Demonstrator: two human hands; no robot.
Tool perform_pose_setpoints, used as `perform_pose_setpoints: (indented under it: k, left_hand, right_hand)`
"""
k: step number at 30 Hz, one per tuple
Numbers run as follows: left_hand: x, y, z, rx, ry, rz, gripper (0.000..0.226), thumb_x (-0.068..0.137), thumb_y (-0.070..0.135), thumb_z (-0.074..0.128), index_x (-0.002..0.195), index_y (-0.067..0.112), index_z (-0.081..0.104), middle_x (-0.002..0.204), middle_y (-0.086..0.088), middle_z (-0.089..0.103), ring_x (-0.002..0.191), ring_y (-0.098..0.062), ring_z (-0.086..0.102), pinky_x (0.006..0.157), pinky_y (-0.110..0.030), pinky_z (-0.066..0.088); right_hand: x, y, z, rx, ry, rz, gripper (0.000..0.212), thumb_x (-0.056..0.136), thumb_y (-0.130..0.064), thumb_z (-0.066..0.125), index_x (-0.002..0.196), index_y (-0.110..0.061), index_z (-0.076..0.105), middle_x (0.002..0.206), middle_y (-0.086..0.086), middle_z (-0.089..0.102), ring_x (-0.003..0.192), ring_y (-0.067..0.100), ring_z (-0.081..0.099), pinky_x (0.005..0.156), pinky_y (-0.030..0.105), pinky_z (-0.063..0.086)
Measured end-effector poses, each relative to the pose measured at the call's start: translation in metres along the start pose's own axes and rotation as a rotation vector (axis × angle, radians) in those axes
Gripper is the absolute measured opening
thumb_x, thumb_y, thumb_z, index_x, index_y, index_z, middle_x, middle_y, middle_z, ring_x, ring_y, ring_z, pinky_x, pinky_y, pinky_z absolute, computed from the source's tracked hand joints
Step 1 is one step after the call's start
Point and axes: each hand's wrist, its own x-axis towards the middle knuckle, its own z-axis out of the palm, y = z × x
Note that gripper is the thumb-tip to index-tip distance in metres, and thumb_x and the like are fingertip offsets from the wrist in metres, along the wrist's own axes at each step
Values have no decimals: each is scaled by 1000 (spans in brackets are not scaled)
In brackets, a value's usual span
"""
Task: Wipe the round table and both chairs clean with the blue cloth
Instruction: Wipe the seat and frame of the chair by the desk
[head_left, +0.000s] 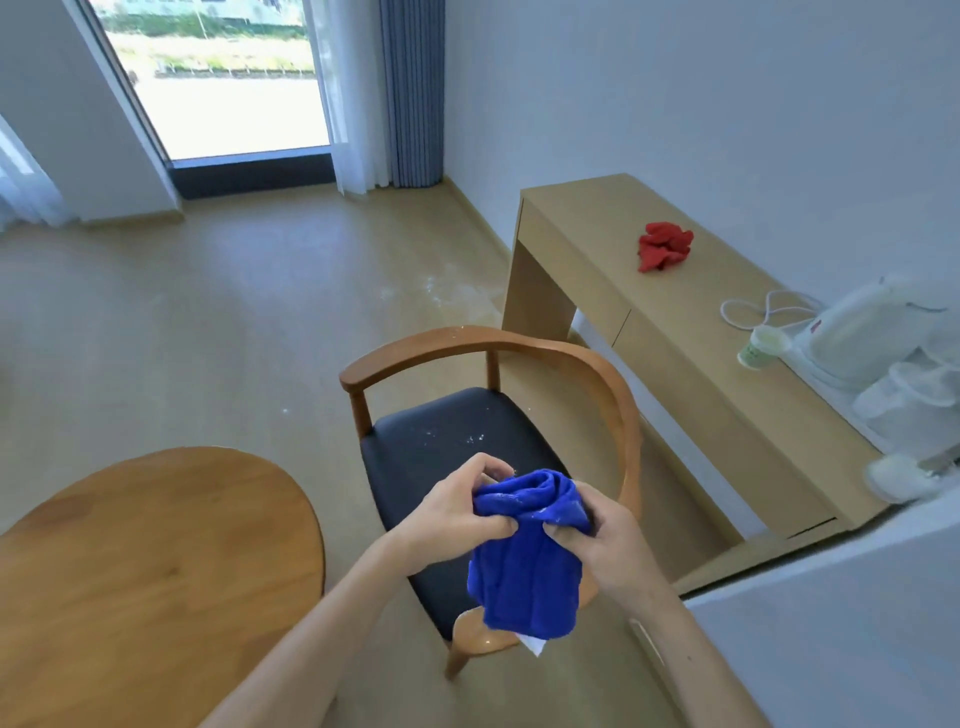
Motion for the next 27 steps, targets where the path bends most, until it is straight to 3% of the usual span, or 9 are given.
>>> perform_pose_setpoints:
  k: [5,8,11,14,16,18,22,27]
  left_hand:
    - [12,4,-5,151,93,85,55,70,46,77,115,40,45,105,17,60,96,-4,61,85,-25,56]
    - [25,7,-12,270,155,151,49,75,42,74,118,33,51,104,13,61,95,-8,61,86,-30,55]
    - [46,16,-29,347,181,187,32,82,32,68,111,31,56,101,11,61,92,-9,60,83,-34,55]
    - [62,25,-46,296,201,227,23,82,24,64,102,33,58,97,12,63,89,-9,62,77,-31,58]
    - [65,27,-56,234,234,224,27,83,17,66,97,39,57,94,16,65,90,-6,63,74,-25,58]
    - [66,25,-67,152,262,190,32,85,12,67,96,40,58,93,18,66,93,-5,64,74,-23,57]
    - [73,12,-88,20,324,103,24,86,5,67,97,26,62,95,7,69,95,-17,67,77,-29,58]
    - [86,-11,-78,89,348,-20,26,81,-6,69,97,13,61,90,2,69,89,-16,69,82,-32,58]
  right_hand:
    - [35,-4,1,-292,-9,-115,35,81,-30,76,109,-34,55,91,-23,66,90,-7,60,70,5,47]
    - [55,-8,2,-412,-44,-188,36,81,-31,76,107,-37,51,90,-26,60,90,-11,56,71,2,44]
    - [78,-15,-3,-425,-47,-213,38,82,-35,74,109,-41,48,97,-28,58,94,-10,56,77,3,45]
    - [97,-18,-14,-418,-109,-177,56,75,-36,78,120,-40,45,112,-27,55,103,-3,56,83,10,49]
    - [101,-11,-23,-473,-174,-160,66,71,-36,80,125,-40,42,117,-28,51,107,-1,53,86,11,48]
    - [107,-4,-30,-515,-176,-192,60,74,-29,79,125,-34,46,114,-24,53,103,-1,53,86,12,45]
    - [133,-2,-40,-679,-67,-464,38,77,-15,74,113,-17,61,104,-6,64,90,5,58,81,16,46]
    - [169,8,-60,-859,-127,-693,44,63,-10,80,105,-14,66,100,1,67,88,13,62,83,23,51]
